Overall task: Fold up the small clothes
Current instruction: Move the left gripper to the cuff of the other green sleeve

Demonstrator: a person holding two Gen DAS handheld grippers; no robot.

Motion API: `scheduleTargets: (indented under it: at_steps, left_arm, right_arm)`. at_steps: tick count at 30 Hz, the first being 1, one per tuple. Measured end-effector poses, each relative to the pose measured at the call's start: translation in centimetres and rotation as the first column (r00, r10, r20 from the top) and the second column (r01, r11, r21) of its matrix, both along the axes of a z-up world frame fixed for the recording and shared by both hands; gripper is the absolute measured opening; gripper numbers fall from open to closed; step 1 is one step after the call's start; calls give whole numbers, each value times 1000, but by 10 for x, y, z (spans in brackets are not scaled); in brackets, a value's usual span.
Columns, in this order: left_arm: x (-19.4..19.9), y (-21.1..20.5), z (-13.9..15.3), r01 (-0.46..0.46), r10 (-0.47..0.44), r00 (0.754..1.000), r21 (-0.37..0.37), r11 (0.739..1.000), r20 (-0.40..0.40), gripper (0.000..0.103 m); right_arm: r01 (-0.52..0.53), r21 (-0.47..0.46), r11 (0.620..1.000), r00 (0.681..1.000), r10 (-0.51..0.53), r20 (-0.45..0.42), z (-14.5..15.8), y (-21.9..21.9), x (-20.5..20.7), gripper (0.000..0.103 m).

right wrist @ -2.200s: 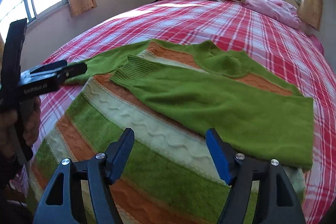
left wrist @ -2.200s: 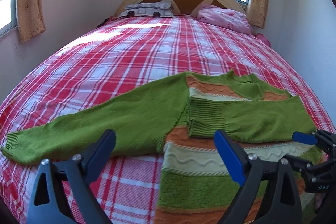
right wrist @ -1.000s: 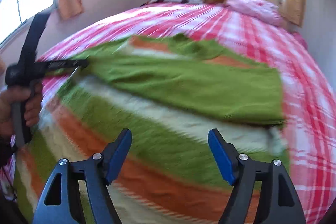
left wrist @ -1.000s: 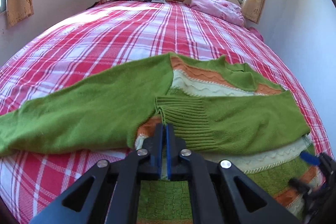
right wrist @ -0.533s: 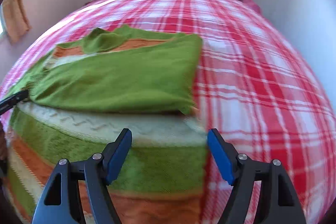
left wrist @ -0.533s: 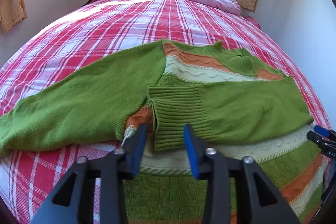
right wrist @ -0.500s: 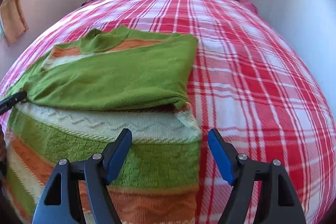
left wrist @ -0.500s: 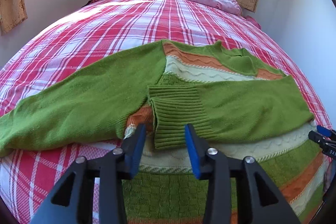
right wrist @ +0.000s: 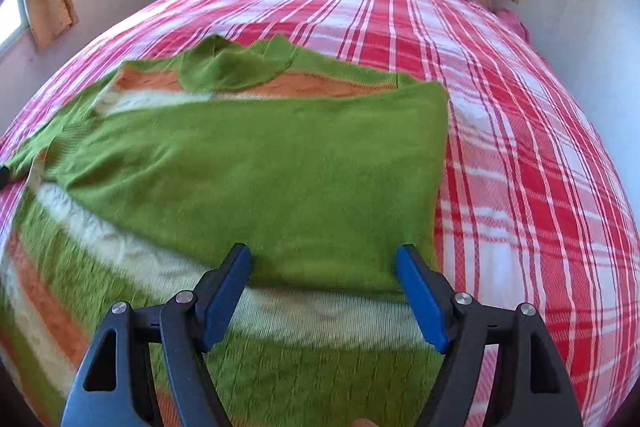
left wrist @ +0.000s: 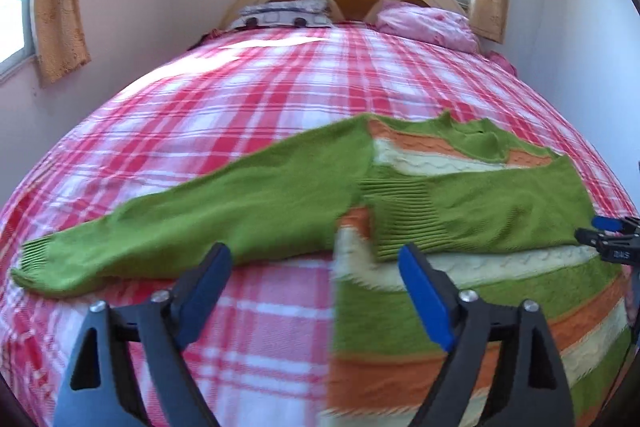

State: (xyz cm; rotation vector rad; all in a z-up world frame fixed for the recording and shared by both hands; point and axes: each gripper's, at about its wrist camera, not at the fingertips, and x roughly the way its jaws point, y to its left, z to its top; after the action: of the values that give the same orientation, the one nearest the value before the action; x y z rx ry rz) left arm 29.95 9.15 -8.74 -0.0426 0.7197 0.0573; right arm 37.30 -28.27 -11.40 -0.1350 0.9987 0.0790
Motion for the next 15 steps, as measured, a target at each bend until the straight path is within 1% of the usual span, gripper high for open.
scheduleTargets:
  at_steps: [1, 2, 3, 5, 6, 8, 9, 11, 12, 13, 14, 15]
  left_arm:
    - [-3, 11, -1, -24, 24, 1000, 9, 1000, 2, 93]
    - [-6, 29, -3, -57, 57, 998, 24, 998, -1, 93]
    - [-8, 45, -5, -94, 94, 995, 40, 995, -9, 93]
    - [-13, 78, -9, -182, 183, 983, 58, 982, -20, 93]
    - [-16, 96, -11, -229, 231, 973, 60, 972, -28, 93]
    - [-26, 131, -15, -332, 335, 941, 60, 942, -50, 93]
    - [-32, 146, -16, -373, 375, 926, 50, 927, -50, 93]
    - [-44, 171, -18, -444, 445, 894, 30, 896, -58, 93]
    - [-49, 183, -20, -472, 472, 879, 14, 882, -68, 93]
    - [-56, 193, -22, -497, 495, 866, -5, 868, -74, 93]
    - [-62, 204, -23, -525, 523, 849, -12, 851, -76, 93]
    - [-67, 211, -25, -546, 543, 836, -15, 838, -80, 93]
  right_arm:
    - [-2, -45, 999, 1000, 2, -9, 5, 6, -1, 75]
    - [4, -81, 997, 1000, -3, 8, 13, 13, -1, 75]
    - [-4, -82, 997, 999, 7, 32, 21, 20, -3, 75]
    - [-61, -27, 998, 997, 62, 56, 37, 40, 5, 75]
    - [-82, -5, 997, 995, 82, 59, 39, 48, 9, 76]
    - [-139, 48, 989, 988, 135, 80, 43, 74, 21, 76]
    - [-153, 60, 986, 986, 149, 78, 39, 83, 30, 76]
    - [-156, 60, 986, 987, 153, 55, 22, 101, 46, 76]
    - [-158, 54, 986, 987, 156, 40, 13, 107, 51, 76]
    - [-159, 48, 986, 987, 159, 6, 1, 113, 54, 76]
    - [-154, 47, 987, 988, 155, 1, -9, 115, 51, 76]
    - [-147, 46, 988, 988, 145, 45, -8, 115, 44, 76]
